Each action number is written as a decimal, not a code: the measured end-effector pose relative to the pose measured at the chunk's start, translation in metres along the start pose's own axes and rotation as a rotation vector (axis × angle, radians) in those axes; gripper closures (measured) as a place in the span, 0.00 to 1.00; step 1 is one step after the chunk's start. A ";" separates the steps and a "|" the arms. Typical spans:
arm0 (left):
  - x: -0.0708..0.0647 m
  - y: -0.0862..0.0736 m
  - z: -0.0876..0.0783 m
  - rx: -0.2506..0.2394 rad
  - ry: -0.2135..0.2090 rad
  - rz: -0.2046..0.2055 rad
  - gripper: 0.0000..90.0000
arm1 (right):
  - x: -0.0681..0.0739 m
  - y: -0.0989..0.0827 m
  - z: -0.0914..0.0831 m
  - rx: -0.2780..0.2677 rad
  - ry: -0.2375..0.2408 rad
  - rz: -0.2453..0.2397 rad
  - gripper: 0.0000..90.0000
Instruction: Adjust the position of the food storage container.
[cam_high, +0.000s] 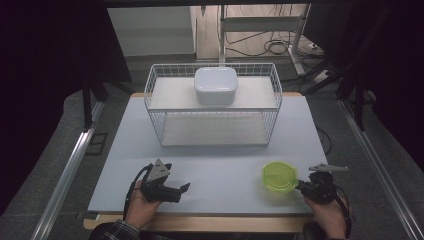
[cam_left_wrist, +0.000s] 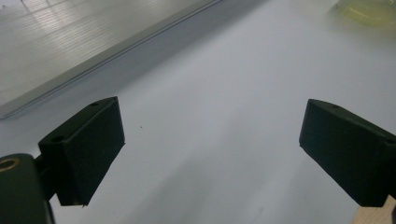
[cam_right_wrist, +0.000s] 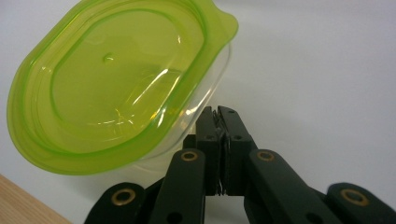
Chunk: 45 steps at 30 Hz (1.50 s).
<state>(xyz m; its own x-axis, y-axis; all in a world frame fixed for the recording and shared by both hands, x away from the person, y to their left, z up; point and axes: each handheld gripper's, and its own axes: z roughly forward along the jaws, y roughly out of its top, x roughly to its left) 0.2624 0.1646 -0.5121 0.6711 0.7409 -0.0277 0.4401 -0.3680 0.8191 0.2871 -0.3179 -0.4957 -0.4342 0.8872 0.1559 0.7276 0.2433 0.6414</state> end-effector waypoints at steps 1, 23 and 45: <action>0.000 0.000 0.000 0.000 -0.002 -0.003 0.07 | 0.001 0.001 0.002 0.004 0.008 0.002 0.98; 0.000 -0.002 0.001 0.002 -0.013 -0.018 0.07 | 0.028 0.024 0.034 0.006 0.092 -0.053 0.98; 0.006 -0.005 0.000 0.010 0.002 -0.016 0.07 | 0.068 0.049 0.069 0.020 0.169 -0.131 0.98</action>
<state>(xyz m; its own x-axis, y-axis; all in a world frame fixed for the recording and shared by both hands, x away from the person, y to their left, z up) 0.2644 0.1713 -0.5160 0.6626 0.7479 -0.0393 0.4565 -0.3617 0.8129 0.3299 -0.2185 -0.5060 -0.6073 0.7696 0.1971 0.6687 0.3611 0.6500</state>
